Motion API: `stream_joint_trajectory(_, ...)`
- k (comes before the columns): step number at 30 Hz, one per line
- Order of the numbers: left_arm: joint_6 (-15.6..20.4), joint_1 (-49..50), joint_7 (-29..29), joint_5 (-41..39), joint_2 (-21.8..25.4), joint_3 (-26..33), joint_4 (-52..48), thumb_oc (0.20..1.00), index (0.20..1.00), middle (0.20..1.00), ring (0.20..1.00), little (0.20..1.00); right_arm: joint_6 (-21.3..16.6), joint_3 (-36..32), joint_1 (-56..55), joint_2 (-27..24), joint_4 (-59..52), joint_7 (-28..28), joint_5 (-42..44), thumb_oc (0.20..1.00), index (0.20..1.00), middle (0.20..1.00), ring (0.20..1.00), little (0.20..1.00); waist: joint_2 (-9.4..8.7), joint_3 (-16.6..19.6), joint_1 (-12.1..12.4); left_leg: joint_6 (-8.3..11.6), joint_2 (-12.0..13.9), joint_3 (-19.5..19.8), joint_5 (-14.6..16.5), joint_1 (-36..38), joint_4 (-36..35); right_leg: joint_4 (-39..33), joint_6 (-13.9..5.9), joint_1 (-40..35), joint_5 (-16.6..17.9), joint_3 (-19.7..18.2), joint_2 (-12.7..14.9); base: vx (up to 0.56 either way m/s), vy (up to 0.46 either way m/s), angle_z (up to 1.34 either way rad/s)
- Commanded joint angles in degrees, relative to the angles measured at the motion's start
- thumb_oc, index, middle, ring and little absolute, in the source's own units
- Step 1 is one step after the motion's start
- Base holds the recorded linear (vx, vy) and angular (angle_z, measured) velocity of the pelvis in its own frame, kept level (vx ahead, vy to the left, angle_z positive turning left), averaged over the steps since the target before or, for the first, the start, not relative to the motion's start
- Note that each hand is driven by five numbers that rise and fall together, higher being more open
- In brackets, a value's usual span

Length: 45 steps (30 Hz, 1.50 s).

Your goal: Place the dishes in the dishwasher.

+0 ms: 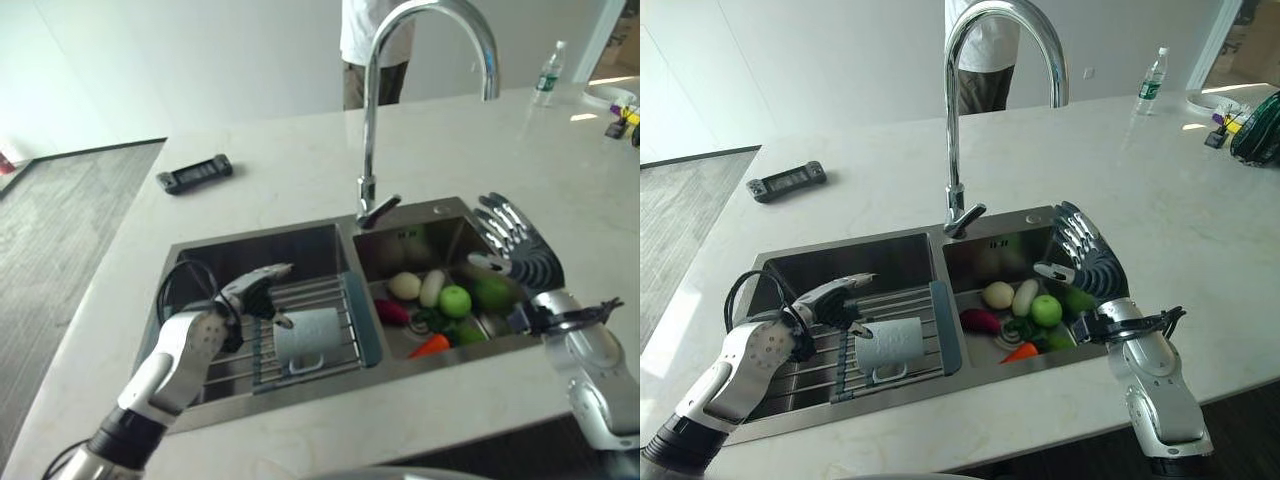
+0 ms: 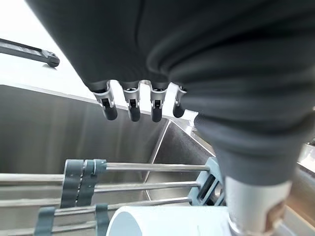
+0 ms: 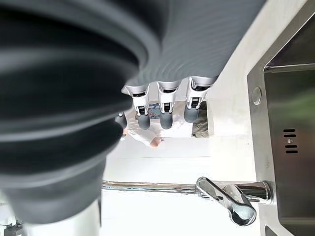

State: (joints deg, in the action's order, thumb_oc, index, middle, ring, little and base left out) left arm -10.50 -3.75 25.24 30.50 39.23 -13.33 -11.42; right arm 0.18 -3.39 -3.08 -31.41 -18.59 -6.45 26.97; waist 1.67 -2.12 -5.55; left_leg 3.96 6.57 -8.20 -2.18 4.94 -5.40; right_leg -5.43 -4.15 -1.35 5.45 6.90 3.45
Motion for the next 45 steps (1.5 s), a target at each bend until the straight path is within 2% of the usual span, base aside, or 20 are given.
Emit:
stream_joint_trajectory(1,1.9,-2.2,0.7,2.2,3.6,1.8,-2.9,1.0,1.0,1.0,1.0,1.0,-4.3,-3.5,2.8,-1.3,-2.5,0.4,-0.1,1.0,1.0,1.0,1.0,1.0,0.07,0.2,0.2,0.92,2.3,-2.2,2.1,-0.5,0.4,0.4,-5.75,-3.5,-4.9,3.4,4.0,0.0,0.0,0.0)
stream_joint_trajectory(6,-0.2,-2.3,3.4,1.1,3.2,0.3,-2.2,1.0,1.0,1.0,1.0,1.0,-4.4,-3.1,3.2,-1.1,-2.2,0.2,-0.5,1.0,1.0,1.0,1.0,1.0,0.03,0.2,0.1,0.79,2.2,-2.2,2.2,-0.5,0.4,0.4,-5.59,-3.5,-5.1,3.5,3.8,0.0,0.0,0.0)
stream_joint_trajectory(13,1.5,-1.8,3.3,3.6,3.3,-0.3,-1.8,1.0,1.0,1.0,1.0,1.0,-4.6,-3.1,2.8,-1.3,-2.3,-0.1,-0.3,1.0,1.0,1.0,1.0,1.0,-0.16,0.1,0.0,0.68,2.1,-2.2,2.1,-0.6,0.4,0.4,-5.39,-3.7,-5.2,3.3,3.6,0.0,0.0,0.0)
stream_joint_trajectory(27,1.6,-2.9,4.1,6.8,2.6,-3.0,-0.9,1.0,1.0,1.0,1.0,1.0,-4.2,-2.3,3.2,-0.9,-2.8,0.4,-1.3,1.0,1.0,1.0,1.0,1.0,-0.17,0.0,-0.7,0.81,2.5,-3.1,2.1,-0.2,0.4,0.4,-5.64,-3.4,-4.9,2.9,3.7,0.0,0.0,0.0)
stream_joint_trajectory(37,2.3,-2.3,6.6,7.9,2.0,-4.2,-1.6,1.0,1.0,1.0,1.0,1.0,-4.0,-2.3,2.9,-0.8,-3.0,-0.1,-1.0,1.0,1.0,1.0,1.0,1.0,-0.07,0.0,-1.2,0.8,2.8,-3.7,2.1,-0.1,0.4,0.4,-5.62,-3.2,-5.0,2.4,3.5,0.0,0.0,0.0)
stream_joint_trajectory(45,0.8,-2.7,6.7,9.3,1.6,-6.1,-0.8,1.0,1.0,1.0,1.0,1.0,-3.9,-1.6,3.5,-0.8,-3.2,0.5,-1.0,1.0,1.0,1.0,1.0,1.0,0.01,-0.2,-1.4,0.73,2.9,-3.8,2.2,-0.1,0.4,0.4,-5.61,-3.1,-5.0,2.2,3.4,0.0,0.0,0.0)
